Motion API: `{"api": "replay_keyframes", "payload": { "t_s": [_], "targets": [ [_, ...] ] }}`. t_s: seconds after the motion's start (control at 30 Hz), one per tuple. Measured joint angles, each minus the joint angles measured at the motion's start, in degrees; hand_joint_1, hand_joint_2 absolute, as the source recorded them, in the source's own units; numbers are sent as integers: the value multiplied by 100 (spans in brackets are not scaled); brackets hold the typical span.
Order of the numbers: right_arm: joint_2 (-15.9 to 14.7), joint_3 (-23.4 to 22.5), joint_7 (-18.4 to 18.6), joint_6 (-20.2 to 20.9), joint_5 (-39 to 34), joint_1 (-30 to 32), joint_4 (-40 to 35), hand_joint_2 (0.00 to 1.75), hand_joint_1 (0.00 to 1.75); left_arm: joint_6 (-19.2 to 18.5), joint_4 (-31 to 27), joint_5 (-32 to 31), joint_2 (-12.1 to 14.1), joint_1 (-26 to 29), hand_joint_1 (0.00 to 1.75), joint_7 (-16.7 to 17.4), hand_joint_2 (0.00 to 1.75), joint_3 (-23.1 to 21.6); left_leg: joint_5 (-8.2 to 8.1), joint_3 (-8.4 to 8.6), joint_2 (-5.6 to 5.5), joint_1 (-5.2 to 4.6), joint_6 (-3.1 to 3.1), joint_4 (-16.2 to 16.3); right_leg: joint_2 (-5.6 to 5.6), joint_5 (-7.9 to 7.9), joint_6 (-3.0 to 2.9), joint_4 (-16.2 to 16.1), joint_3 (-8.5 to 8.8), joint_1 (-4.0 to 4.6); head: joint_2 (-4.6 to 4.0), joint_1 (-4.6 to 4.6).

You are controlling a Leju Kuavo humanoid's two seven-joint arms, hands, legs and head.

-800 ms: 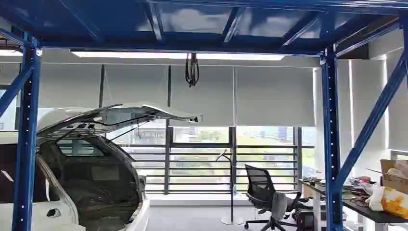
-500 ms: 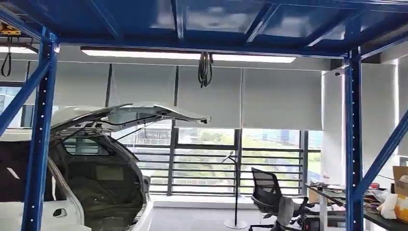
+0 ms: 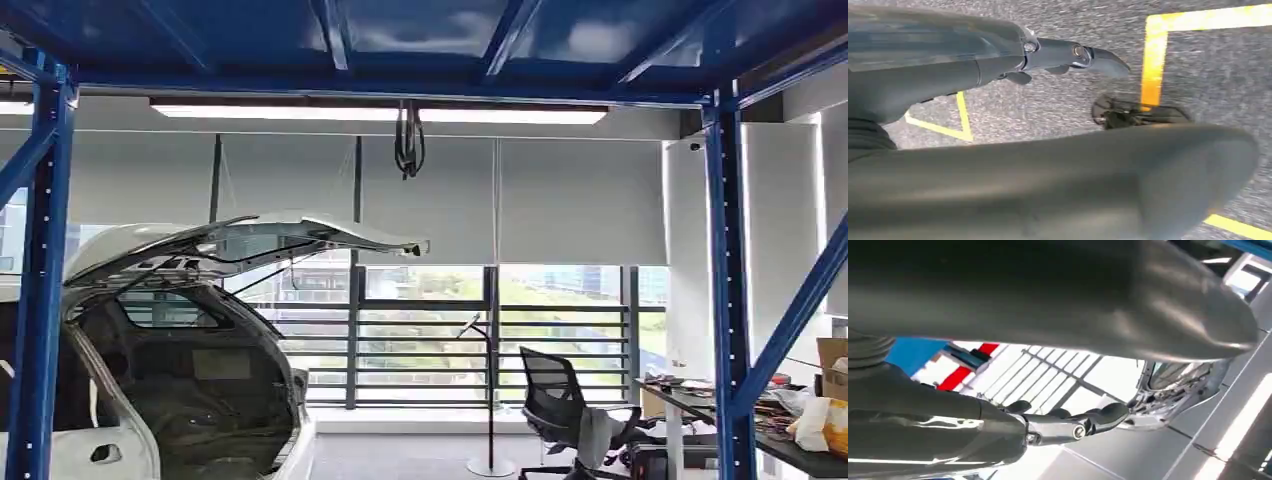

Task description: Take the parts from the cabinet and place them on the table.

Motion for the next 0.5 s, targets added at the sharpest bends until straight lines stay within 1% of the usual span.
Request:
{"api": "replay_keyframes", "payload": {
  "t_s": [0.03, 0.1, 0.13, 0.17, 0.2, 0.23, 0.27, 0.3, 0.33, 0.37, 0.4, 0.43, 0.47, 0.5],
  "targets": [
    [-30, -39, 22, 87, -128, 2, 19, 0, 0, 0, 0, 2, 0, -13, 0, -6, 0, 2, -160, -185, 0, 7, -24, 322, -2, -17, -24, 0, 14, -3, 0, 0],
    [-94, -105, 68, 170, -225, 49, 66, 0, 0, -2, 0, 13, 0, -17, 0, -17, 0, 9, -546, -700, 0, 23, -69, 1123, 0, -52, -42, 0, 17, -1, -2, 0],
    [-140, -149, 79, 205, -249, 79, 94, 0, 0, -2, 0, 17, 0, -4, 0, -22, 0, 11, -595, -898, 0, 24, -88, 1373, 6, -69, -42, 0, 24, -1, -2, 0],
    [-190, -192, 105, 240, -255, 120, 116, 0, 0, -4, 0, 17, 0, 14, 0, -28, 0, 11, -491, -962, 2, 32, -97, 1342, 16, -91, -36, 0, 49, -3, -2, 0],
    [-234, -229, 118, 249, -246, 156, 133, 0, 0, -4, 0, 17, 4, 23, 0, -28, 0, 13, -261, -910, 2, 40, -100, 1090, 24, -118, -22, 0, 83, -5, -2, 0],
    [-284, -266, 144, 251, -205, 180, 157, 0, 0, -4, 0, 17, 7, 22, 0, -28, 0, 13, 81, -763, 3, 48, -94, 644, 28, -148, -8, 1, 136, -6, -2, 0],
    [-323, -297, 197, 255, -161, 191, 179, 175, 0, 0, 0, 18, 11, 19, 0, -31, 0, 13, 424, -593, 3, 52, -82, 163, 27, -184, 14, 1, 193, -8, -2, 0],
    [-359, -326, 227, 258, -120, 208, 210, 175, 0, 0, 0, 17, 13, 23, 0, -31, 0, 18, 552, -502, -3, 47, -62, -81, 25, -211, 45, -2, 213, -10, -2, 2],
    [-406, -354, 266, 264, -78, 214, 262, 175, 0, -2, 0, 20, 13, 3, 0, -31, 0, 24, 348, -558, 7, 14, -34, -209, 28, -214, 73, 26, 193, 2, -2, -2],
    [-457, -380, 315, 262, -21, 231, 300, 175, 0, 0, 0, 20, 13, 5, 0, -31, 0, 28, 489, -545, 8, 6, 23, -170, 31, -231, 118, 25, 171, 3, 4, 2],
    [-505, -391, 354, 251, 49, 249, 341, 175, 0, 2, 0, 20, 13, 26, 0, -31, 0, 31, 500, -538, 6, -7, 45, -180, 29, -241, 147, 2, 187, 0, 2, 0],
    [-568, -421, 404, 203, 168, 250, 397, 175, 0, 2, 0, 18, 13, 37, 0, -35, 0, 41, 524, -526, 7, 6, 27, -207, 27, -271, 85, 28, 203, 0, 2, -2],
    [-618, -454, 445, 125, 323, 242, 445, 175, 0, 2, 0, 18, 15, 35, 0, -39, 0, 57, 525, -526, 2, 5, 28, -208, 25, -255, 45, 16, 205, 2, 2, 0],
    [-651, -479, 498, 25, 531, 233, 499, 175, 0, 9, 0, 20, 17, 24, 0, -55, 0, 63, 517, -524, -2, -1, 41, -208, 22, -249, 54, -8, 222, 2, 2, 0]
  ]
}}
